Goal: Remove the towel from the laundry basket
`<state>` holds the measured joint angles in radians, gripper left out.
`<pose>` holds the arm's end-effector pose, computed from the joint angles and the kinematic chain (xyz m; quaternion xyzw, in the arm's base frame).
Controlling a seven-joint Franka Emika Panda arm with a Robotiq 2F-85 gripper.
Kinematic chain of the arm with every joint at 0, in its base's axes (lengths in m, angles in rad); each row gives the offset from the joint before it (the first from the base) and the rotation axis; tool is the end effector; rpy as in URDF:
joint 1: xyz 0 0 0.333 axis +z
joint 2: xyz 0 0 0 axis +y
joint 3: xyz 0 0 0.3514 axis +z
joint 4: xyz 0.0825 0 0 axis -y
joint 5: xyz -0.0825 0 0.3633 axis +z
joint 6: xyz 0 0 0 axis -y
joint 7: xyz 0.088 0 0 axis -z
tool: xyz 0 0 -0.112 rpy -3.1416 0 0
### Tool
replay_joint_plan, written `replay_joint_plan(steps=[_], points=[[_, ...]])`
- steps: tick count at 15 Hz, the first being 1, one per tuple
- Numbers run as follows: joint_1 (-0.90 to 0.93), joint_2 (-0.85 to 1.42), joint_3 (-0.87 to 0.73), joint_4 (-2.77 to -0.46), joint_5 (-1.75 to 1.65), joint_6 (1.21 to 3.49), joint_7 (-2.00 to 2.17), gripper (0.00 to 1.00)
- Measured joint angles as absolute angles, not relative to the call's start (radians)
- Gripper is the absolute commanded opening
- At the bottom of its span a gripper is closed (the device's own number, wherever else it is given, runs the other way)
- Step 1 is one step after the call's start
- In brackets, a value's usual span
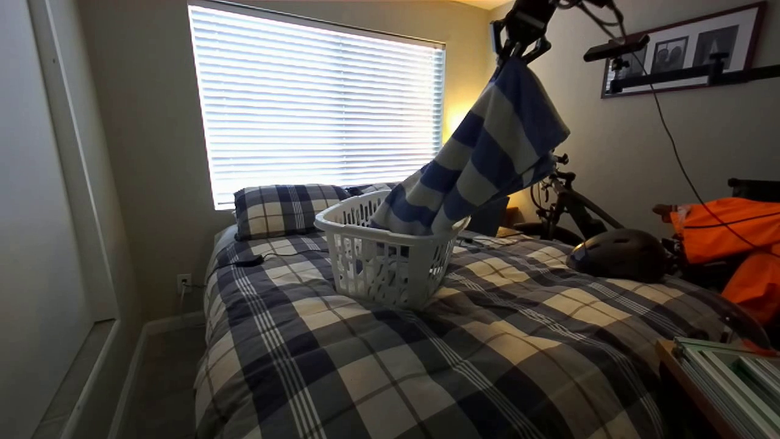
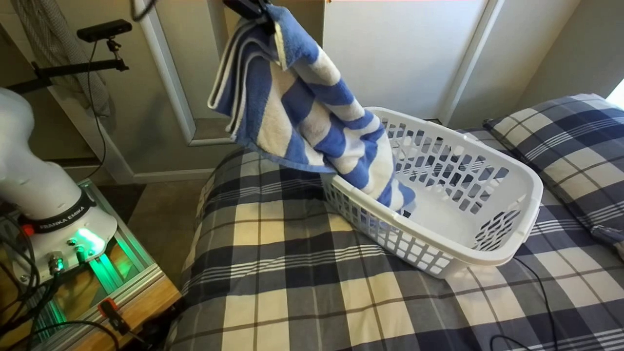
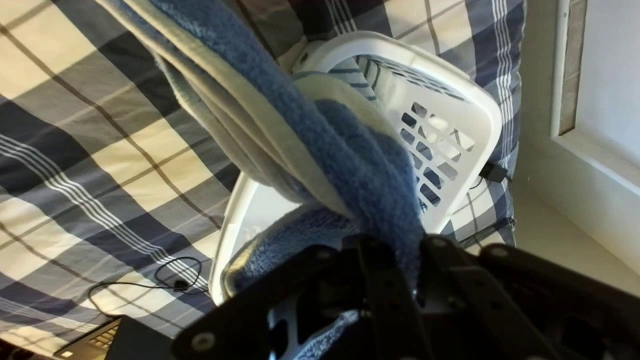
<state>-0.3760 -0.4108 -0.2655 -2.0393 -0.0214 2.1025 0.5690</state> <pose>0.3333 -0.2847 0.6824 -0.8008 0.5522 -0.2293 0.0350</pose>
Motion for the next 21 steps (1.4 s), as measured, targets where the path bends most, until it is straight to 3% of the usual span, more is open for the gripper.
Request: replay_joint_plan(steps=[6, 12, 16, 21], points=[[-0.439, -0.646, -0.233, -2.004, -0.033, 1.876, 0.569, 0.02], [-0.491, -0.777, -0.230, -1.879, -0.033, 1.843, 0.583, 0.02], [-0.515, -0.764, -0.232, -1.844, -0.047, 1.996, 0.606, 0.02], [-0.590, -0.551, -0.281, -1.898, -0.114, 2.342, 0.642, 0.02]])
